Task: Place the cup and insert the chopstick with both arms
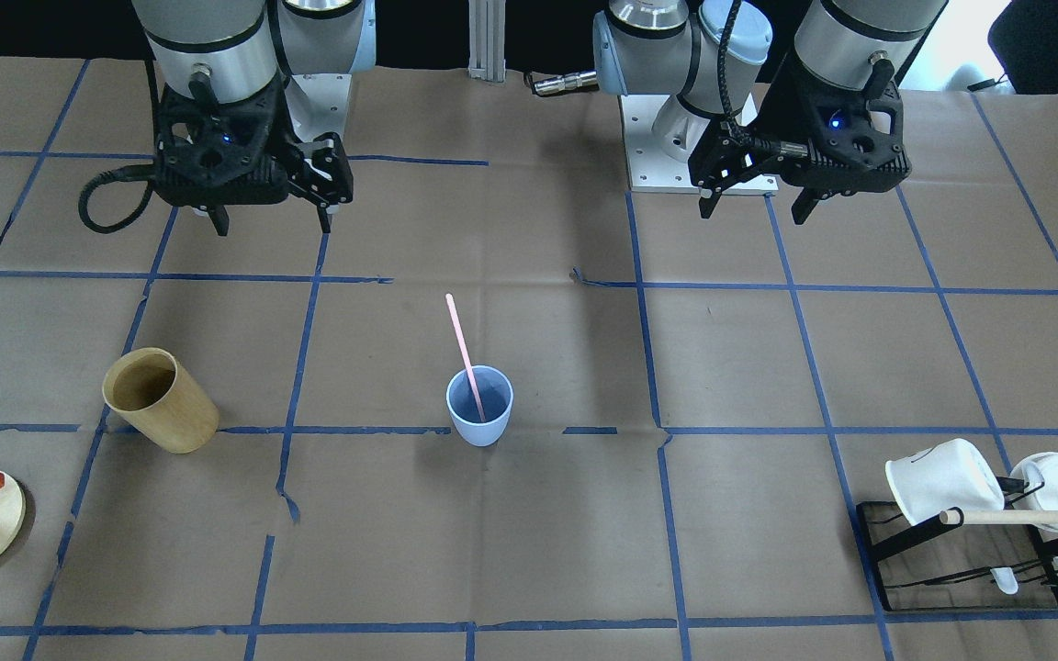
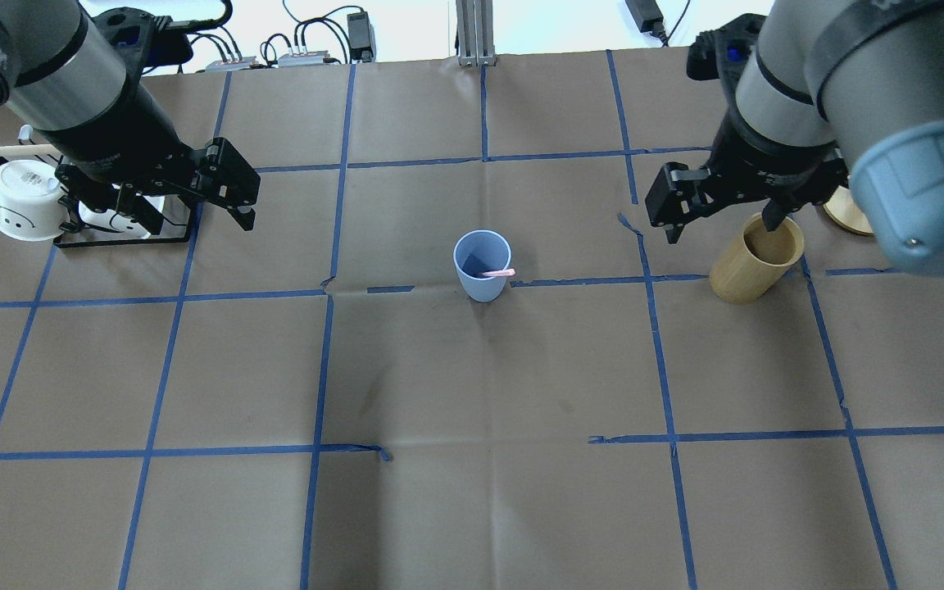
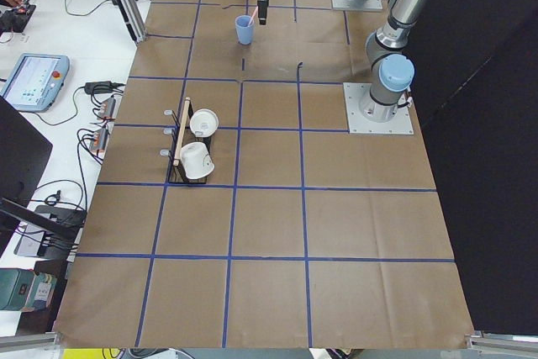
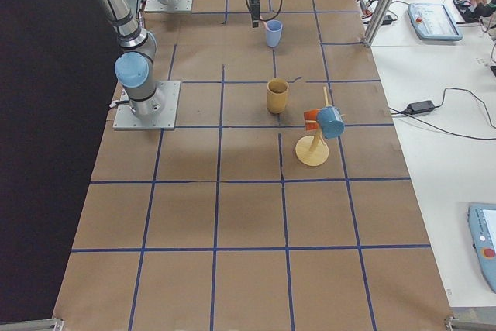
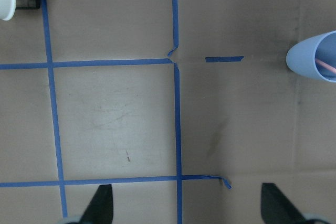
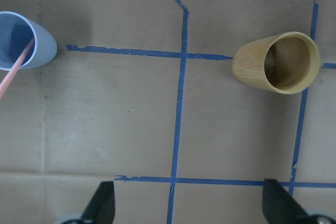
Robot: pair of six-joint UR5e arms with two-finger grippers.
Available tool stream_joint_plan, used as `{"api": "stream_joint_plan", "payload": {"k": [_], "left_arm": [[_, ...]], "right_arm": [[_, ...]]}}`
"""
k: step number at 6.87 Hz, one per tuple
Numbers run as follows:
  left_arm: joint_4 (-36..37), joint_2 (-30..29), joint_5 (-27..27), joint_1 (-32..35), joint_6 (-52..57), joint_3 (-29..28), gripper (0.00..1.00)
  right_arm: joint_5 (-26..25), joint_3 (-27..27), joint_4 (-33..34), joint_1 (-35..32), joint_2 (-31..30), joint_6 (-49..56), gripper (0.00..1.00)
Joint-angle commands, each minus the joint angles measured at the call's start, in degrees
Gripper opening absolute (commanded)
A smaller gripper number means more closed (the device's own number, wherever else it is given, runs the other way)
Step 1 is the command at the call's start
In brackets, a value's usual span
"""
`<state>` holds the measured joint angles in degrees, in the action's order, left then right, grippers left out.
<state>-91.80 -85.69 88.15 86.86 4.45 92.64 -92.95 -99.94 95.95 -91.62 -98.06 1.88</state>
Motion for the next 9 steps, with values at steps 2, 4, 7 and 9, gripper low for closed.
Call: {"api": "stream_joint_plan", "payload": {"k": [2,4,7,9], "left_arm": [[0.0,0.0,0.0,0.0,0.0,0.0,1.0],[0.0,0.0,0.0,0.0,0.0,0.0,1.0],[0.0,0.0,0.0,0.0,0.0,0.0,1.0],[0.0,0.0,0.0,0.0,0.0,0.0,1.0]], "right_arm": [[0.6,-0.4,-1.8,1.5,-2.2,0.5,1.0],[3.8,1.8,-5.7,1.5,-1.4,-0.2,1.0],[3.3,1.9,-8.8,1.4,-1.4,-1.1,1.0],[3.9,1.9,-8.9,1.4,-1.3,-7.7,1.0]]}}
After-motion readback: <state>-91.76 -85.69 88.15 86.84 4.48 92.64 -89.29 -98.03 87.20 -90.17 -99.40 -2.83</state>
